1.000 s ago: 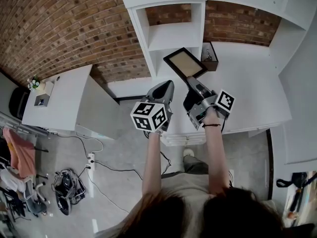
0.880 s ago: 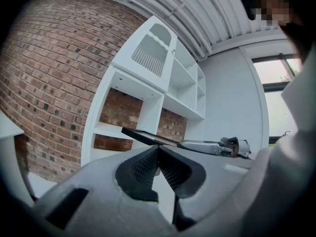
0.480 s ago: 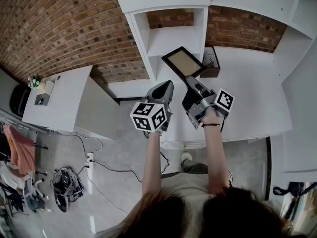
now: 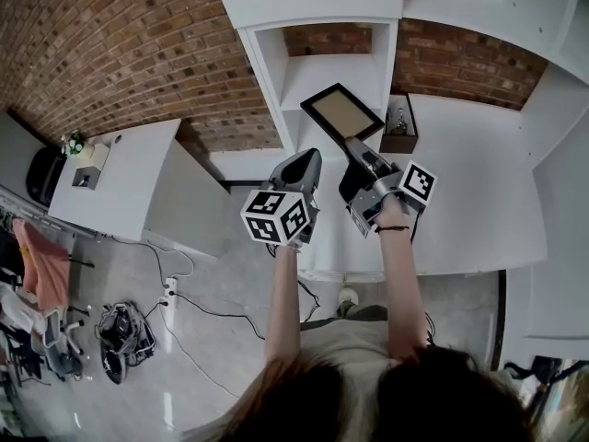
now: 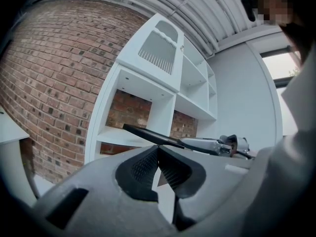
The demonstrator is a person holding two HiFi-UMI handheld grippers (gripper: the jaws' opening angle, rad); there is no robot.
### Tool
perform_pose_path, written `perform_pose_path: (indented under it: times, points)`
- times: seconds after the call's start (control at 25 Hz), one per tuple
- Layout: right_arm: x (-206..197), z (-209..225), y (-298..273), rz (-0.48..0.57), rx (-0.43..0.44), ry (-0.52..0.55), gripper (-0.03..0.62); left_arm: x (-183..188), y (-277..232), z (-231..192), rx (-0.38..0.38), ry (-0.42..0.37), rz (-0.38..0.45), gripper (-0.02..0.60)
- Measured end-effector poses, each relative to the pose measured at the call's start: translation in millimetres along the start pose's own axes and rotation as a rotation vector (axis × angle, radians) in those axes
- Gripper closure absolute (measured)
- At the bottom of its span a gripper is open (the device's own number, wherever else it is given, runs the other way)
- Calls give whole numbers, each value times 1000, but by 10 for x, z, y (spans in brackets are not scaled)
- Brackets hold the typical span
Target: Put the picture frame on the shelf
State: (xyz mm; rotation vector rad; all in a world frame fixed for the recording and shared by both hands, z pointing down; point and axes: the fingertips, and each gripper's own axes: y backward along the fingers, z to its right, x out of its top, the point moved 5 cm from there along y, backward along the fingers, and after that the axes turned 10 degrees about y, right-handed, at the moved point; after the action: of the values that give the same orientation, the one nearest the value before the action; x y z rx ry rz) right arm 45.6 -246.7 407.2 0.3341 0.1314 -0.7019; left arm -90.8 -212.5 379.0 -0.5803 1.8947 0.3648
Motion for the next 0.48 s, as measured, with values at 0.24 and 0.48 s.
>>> perform_pose_path:
  times: [0.24,0.48]
  points:
    - [86,42,-112,-23,8,2,525,43,-111,-39,11,-7,22,571]
    - [235,120,-227,-30,9,-2,525,87,-266,-94,17,-12,29,571]
